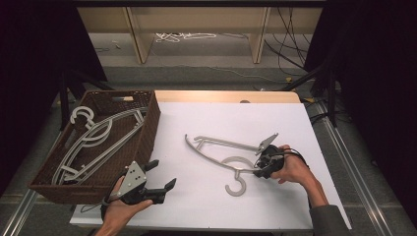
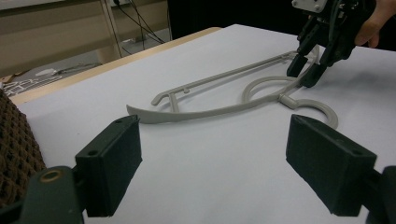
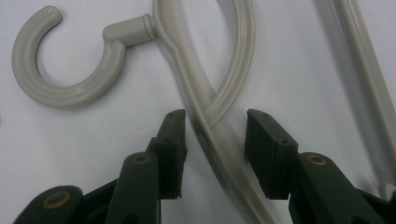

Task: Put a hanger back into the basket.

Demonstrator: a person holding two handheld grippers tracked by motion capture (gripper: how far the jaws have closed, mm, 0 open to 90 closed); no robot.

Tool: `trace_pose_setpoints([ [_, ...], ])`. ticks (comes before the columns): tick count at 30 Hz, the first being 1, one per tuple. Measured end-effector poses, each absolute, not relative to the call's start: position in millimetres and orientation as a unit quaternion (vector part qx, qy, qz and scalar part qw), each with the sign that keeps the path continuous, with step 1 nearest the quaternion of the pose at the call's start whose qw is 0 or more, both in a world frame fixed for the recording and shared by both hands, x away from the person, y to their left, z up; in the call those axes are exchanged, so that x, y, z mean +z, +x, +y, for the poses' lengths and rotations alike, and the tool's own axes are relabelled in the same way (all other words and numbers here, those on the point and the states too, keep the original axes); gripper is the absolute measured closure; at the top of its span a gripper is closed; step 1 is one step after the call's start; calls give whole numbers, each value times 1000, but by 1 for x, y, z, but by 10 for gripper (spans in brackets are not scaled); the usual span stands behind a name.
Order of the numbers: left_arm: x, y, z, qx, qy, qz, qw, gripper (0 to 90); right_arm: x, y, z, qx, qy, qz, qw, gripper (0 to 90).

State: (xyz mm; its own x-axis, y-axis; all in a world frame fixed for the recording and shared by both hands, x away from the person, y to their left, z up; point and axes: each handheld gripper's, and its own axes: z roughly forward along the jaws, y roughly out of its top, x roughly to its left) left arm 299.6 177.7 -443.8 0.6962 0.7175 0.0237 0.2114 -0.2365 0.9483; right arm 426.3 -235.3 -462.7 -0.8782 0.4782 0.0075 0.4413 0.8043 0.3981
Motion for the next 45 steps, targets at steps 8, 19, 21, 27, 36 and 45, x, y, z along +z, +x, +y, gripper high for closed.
trace_pose_setpoints([
  [8, -444, 299, 178, 237, 752, 305, 534, 182, -461, 429, -230, 173, 248, 952, 41, 631],
  [19, -444, 299, 176, 234, 756, 300, 532, 187, -459, 431, -224, 153, 234, 959, 35, 697],
  [21, -444, 300, 176, 234, 756, 301, 532, 187, -459, 433, -224, 150, 227, 962, 35, 706],
  [27, -446, 300, 174, 232, 761, 298, 527, 189, -458, 429, -222, 145, 195, 969, 42, 746],
  [36, -446, 300, 173, 238, 764, 290, 524, 194, -456, 421, -217, 128, 150, 978, 68, 786],
  [45, -447, 300, 174, 244, 772, 287, 512, 199, -456, 418, -218, 138, 123, 980, 77, 800],
])
